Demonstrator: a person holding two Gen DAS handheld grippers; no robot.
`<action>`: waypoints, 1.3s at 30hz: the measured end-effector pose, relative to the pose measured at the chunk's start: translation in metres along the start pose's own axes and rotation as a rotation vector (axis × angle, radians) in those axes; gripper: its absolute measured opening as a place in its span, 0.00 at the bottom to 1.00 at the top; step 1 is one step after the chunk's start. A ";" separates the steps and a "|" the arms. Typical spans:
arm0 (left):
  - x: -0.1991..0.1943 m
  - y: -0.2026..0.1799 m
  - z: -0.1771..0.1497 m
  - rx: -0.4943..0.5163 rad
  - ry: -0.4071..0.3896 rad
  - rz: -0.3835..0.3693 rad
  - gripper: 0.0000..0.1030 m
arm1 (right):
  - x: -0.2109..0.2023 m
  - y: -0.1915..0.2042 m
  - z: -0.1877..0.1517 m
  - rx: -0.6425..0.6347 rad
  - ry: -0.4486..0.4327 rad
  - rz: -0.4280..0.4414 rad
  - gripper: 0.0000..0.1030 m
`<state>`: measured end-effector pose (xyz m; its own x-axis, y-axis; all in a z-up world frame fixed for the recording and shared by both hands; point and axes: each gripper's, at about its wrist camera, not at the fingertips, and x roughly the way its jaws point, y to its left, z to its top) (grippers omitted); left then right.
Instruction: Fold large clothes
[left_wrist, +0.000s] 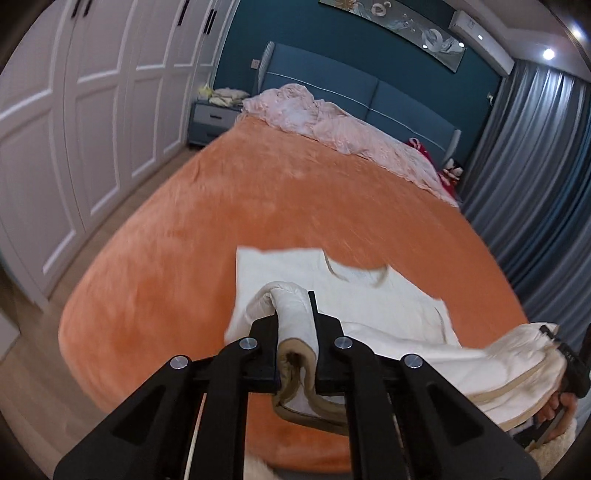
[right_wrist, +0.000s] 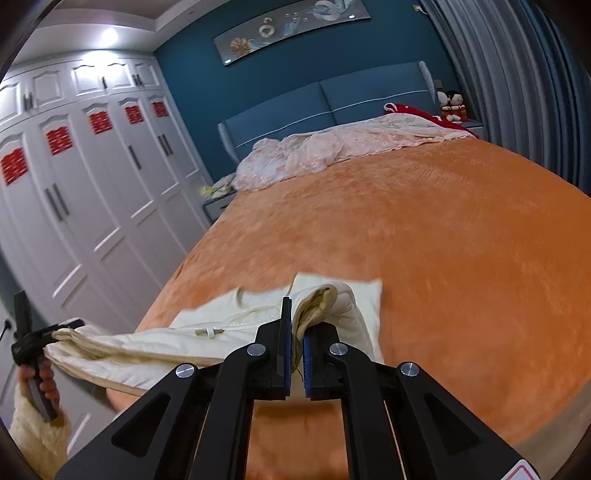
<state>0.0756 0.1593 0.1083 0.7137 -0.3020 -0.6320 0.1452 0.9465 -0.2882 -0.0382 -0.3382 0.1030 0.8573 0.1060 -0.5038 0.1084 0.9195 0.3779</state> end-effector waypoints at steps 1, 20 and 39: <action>0.014 -0.002 0.008 0.004 0.003 0.016 0.09 | 0.019 -0.003 0.009 0.013 0.001 -0.009 0.04; 0.241 0.018 0.040 -0.053 0.186 0.274 0.15 | 0.196 -0.040 0.036 0.107 0.046 -0.149 0.16; 0.153 0.025 0.093 -0.089 -0.135 0.241 0.90 | 0.193 -0.025 0.040 0.042 0.020 -0.157 0.52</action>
<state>0.2522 0.1472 0.0714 0.8058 -0.0459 -0.5904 -0.0965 0.9735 -0.2073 0.1441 -0.3556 0.0273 0.8178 -0.0295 -0.5747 0.2612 0.9089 0.3250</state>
